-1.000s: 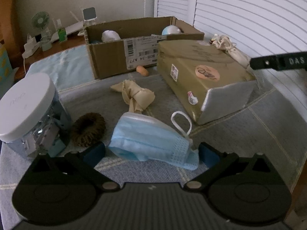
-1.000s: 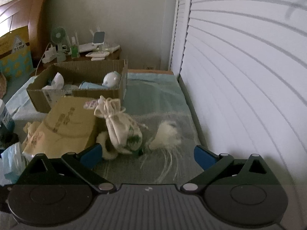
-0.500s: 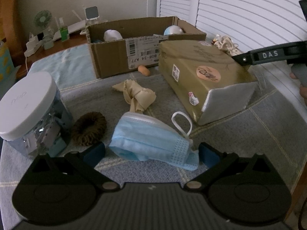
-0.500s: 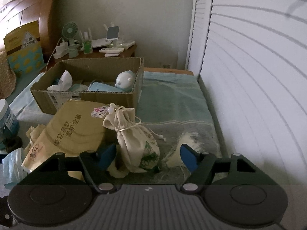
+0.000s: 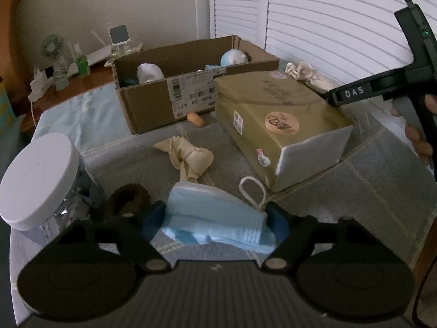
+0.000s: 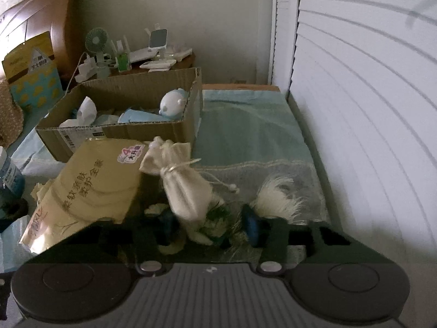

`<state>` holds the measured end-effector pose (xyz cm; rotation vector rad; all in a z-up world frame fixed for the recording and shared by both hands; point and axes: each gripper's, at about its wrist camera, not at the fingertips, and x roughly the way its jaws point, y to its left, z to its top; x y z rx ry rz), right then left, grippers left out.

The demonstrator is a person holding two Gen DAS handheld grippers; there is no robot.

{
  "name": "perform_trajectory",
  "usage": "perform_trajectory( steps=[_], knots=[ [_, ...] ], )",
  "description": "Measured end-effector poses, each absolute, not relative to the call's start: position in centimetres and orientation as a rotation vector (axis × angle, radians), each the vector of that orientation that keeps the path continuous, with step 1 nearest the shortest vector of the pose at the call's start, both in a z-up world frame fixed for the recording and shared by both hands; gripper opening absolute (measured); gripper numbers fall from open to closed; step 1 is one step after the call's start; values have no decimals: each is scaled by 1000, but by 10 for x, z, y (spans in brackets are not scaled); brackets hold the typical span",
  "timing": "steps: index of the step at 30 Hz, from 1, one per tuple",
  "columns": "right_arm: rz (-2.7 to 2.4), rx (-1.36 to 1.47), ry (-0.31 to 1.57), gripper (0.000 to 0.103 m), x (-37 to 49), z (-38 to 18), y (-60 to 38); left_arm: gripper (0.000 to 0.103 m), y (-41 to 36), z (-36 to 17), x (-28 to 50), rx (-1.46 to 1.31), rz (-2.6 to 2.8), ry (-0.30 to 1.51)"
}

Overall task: Organize soft objects
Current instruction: 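Grasp the blue mask with the left gripper while the right grasps the cloth pouch, then carry the cream pouch into the cardboard box and open the right gripper while the left lifts the mask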

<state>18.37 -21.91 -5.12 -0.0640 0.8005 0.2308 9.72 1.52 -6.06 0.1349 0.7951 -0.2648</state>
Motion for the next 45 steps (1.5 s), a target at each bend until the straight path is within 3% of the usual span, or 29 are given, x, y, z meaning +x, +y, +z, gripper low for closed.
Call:
perform_trajectory(
  steps=[5, 18, 32, 45],
  knots=[
    [224, -82, 775, 33, 179, -48, -216, 66, 16, -59, 98, 135, -270, 788],
    [171, -183, 695, 31, 159, -18, -211, 44, 16, -46, 91, 168, -308, 772],
    [164, -276, 598, 30, 146, 28, -201, 43, 25, -11, 71, 214, -357, 695],
    [273, -404, 481, 31, 185, 97, -151, 43, 39, -6, 57, 173, -356, 653]
  ],
)
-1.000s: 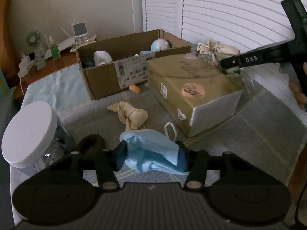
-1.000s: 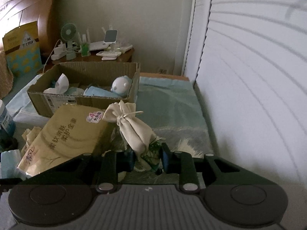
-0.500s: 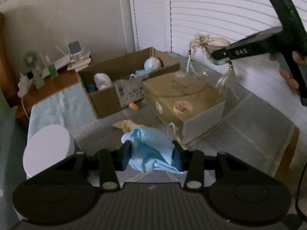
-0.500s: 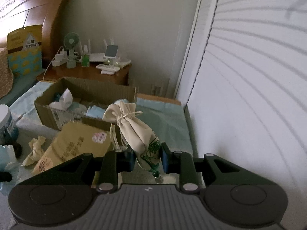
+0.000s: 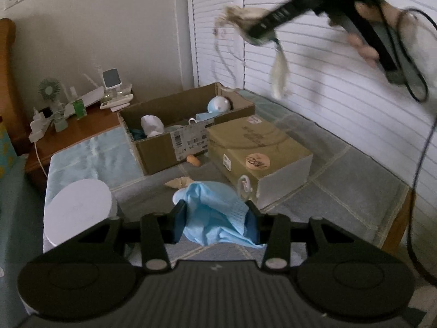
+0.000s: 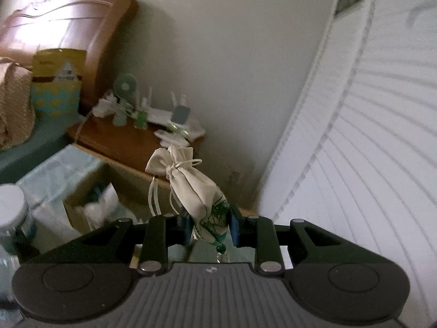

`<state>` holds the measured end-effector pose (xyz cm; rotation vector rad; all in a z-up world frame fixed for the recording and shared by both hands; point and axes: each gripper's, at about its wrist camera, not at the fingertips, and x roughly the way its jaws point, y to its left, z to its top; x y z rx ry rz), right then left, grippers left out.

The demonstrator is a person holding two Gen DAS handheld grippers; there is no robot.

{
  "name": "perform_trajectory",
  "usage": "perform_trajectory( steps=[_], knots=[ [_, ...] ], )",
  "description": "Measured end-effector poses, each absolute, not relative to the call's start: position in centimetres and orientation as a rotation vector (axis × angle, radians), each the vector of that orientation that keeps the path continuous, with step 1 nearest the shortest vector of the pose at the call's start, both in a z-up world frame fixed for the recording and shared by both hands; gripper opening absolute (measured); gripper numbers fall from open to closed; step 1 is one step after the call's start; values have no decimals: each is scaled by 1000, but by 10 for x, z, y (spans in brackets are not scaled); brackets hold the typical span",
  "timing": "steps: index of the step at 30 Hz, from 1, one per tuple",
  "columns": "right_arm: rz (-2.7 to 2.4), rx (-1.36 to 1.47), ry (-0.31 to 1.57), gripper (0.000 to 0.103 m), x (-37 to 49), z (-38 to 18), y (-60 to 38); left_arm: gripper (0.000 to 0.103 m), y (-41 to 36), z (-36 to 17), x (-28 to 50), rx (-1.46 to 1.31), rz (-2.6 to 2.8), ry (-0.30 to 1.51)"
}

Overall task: Organize soft objects
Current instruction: 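Carry the cream pouch into the cardboard box and open the right gripper while the left lifts the mask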

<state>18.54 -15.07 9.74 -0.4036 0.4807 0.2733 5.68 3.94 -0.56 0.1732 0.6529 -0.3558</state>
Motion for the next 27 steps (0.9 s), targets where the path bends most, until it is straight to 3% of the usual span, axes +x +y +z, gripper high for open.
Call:
perform_trajectory(
  steps=[9, 18, 19, 20, 24, 27],
  knots=[
    [417, -465, 448, 31, 235, 100, -90, 43, 52, -9, 62, 147, -308, 667],
    [447, -574, 465, 32, 271, 43, -59, 43, 59, -16, 73, 129, -265, 702],
    [435, -592, 468, 44, 273, 31, -58, 43, 59, -17, 74, 129, -265, 705],
    [430, -605, 496, 63, 277, 18, -57, 43, 59, -18, 76, 129, -267, 709],
    [439, -580, 620, 65, 280, -13, -66, 43, 56, -17, 80, 139, -279, 710],
    [436, -519, 636, 74, 272, -9, -80, 43, 55, -16, 84, 144, -289, 713]
  ],
)
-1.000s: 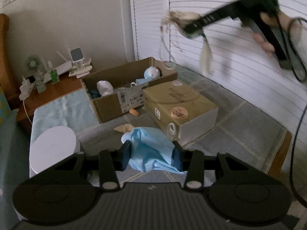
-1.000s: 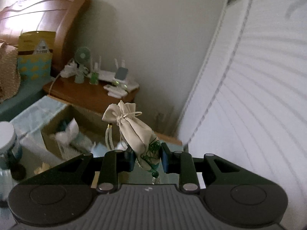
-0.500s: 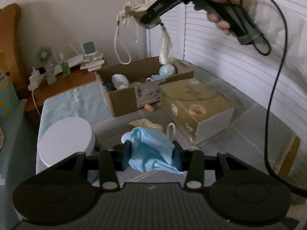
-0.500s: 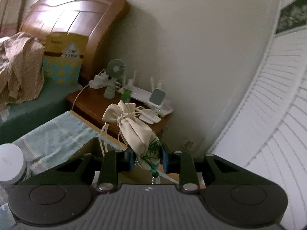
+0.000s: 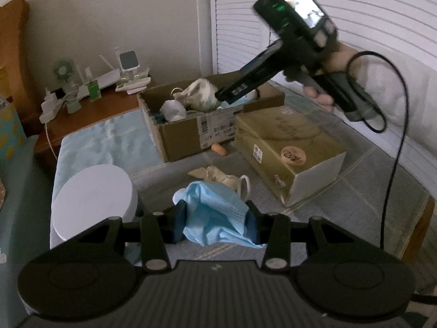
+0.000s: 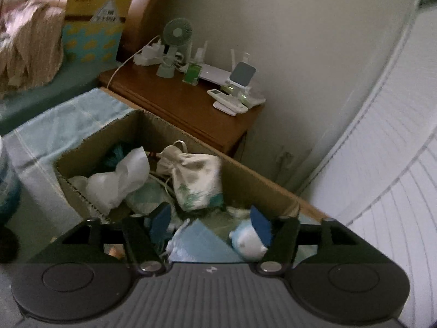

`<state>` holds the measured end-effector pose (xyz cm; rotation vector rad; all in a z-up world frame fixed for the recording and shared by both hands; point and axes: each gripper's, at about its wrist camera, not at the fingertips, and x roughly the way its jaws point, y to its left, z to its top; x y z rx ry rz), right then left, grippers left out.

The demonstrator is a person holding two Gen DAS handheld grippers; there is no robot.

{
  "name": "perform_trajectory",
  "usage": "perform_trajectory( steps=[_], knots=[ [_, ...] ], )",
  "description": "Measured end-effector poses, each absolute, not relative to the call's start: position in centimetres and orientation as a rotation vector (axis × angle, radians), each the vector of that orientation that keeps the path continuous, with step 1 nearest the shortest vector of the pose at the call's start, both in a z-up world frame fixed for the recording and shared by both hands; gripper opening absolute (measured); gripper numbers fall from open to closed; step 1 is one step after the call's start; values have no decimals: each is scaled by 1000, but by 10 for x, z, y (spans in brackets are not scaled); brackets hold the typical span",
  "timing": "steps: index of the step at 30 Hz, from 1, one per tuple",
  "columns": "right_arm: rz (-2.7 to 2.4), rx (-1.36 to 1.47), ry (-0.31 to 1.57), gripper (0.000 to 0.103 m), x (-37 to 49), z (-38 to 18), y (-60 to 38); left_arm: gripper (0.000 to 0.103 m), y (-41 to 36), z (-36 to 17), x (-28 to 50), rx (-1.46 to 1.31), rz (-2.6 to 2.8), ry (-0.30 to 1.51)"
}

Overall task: Organize soft objects
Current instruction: 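Carry the cream pouch into the cardboard box and open the right gripper while the left lifts the mask, then carry the blue mask into the cardboard box and open the left gripper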

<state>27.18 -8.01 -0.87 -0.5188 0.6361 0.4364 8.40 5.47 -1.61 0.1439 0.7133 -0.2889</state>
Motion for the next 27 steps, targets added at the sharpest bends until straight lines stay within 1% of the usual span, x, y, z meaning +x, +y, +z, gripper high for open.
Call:
perform_trajectory(
  steps=[2, 4, 7, 11, 14, 19, 27],
  knots=[
    [434, -471, 633, 87, 263, -1, -92, 43, 54, -15, 86, 143, -297, 716],
    [439, -435, 633, 89, 257, 5, -99, 43, 53, -12, 89, 146, -303, 717],
    [438, -384, 666, 90, 252, 11, -111, 43, 51, -5, 95, 153, -312, 715],
    [428, -323, 695, 98, 243, 16, -119, 43, 50, 7, 105, 161, -323, 712],
    [419, -292, 697, 102, 229, 19, -124, 43, 47, 18, 115, 173, -329, 702],
    [378, -230, 717, 103, 200, 22, -138, 43, 42, 34, 140, 200, -335, 673],
    [340, -165, 741, 103, 157, 17, -150, 43, 29, 49, 202, 203, -329, 666]
  ],
)
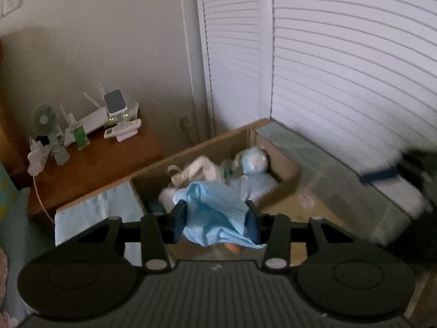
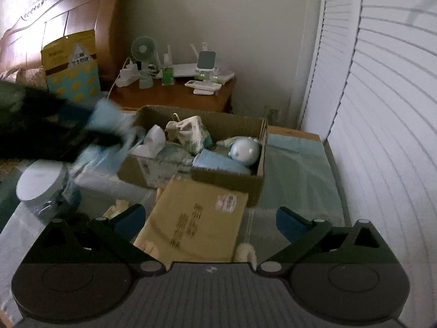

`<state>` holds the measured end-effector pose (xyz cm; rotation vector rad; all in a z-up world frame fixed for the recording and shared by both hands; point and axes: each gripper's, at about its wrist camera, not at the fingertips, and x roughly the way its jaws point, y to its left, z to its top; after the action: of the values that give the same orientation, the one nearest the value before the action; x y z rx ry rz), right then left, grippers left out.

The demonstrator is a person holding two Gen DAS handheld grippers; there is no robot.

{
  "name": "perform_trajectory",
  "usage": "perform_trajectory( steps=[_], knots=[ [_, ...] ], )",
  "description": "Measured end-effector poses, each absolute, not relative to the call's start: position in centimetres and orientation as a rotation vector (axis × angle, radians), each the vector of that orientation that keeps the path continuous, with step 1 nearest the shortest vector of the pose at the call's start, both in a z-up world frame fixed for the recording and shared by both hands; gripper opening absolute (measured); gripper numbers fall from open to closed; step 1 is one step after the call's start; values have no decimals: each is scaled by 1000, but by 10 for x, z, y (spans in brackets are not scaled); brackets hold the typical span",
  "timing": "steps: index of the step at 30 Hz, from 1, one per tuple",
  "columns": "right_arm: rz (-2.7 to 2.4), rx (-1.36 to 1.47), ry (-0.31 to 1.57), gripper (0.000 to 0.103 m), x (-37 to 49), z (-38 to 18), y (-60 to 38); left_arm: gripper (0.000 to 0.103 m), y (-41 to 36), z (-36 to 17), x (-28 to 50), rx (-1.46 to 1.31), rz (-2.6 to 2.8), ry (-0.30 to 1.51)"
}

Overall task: Organize soft objects
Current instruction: 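Carry the blue mask into the cardboard box and open the left gripper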

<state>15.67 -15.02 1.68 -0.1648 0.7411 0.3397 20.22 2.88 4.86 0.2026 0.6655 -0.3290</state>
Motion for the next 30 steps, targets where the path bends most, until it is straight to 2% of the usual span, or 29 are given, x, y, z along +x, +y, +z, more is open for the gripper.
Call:
perform_trajectory(
  steps=[4, 5, 7, 8, 9, 24, 30],
  knots=[
    [336, -136, 720, 103, 143, 22, -158, 45, 23, 54, 230, 189, -323, 661],
    [329, -133, 713, 103, 141, 24, -160, 51, 21, 55, 236, 183, -320, 659],
    [315, -127, 700, 103, 138, 27, -165, 70, 18, 55, 246, 171, -310, 655],
    [307, -122, 693, 103, 137, 29, -167, 86, 18, 55, 247, 165, -292, 642],
    [302, -115, 688, 103, 136, 31, -170, 94, 17, 54, 247, 161, -278, 635],
    [293, -63, 653, 103, 114, 40, -186, 95, 30, 54, 202, 103, -318, 667],
    [276, -62, 649, 103, 108, 38, -192, 95, 17, 32, 205, 125, -397, 738]
  ],
)
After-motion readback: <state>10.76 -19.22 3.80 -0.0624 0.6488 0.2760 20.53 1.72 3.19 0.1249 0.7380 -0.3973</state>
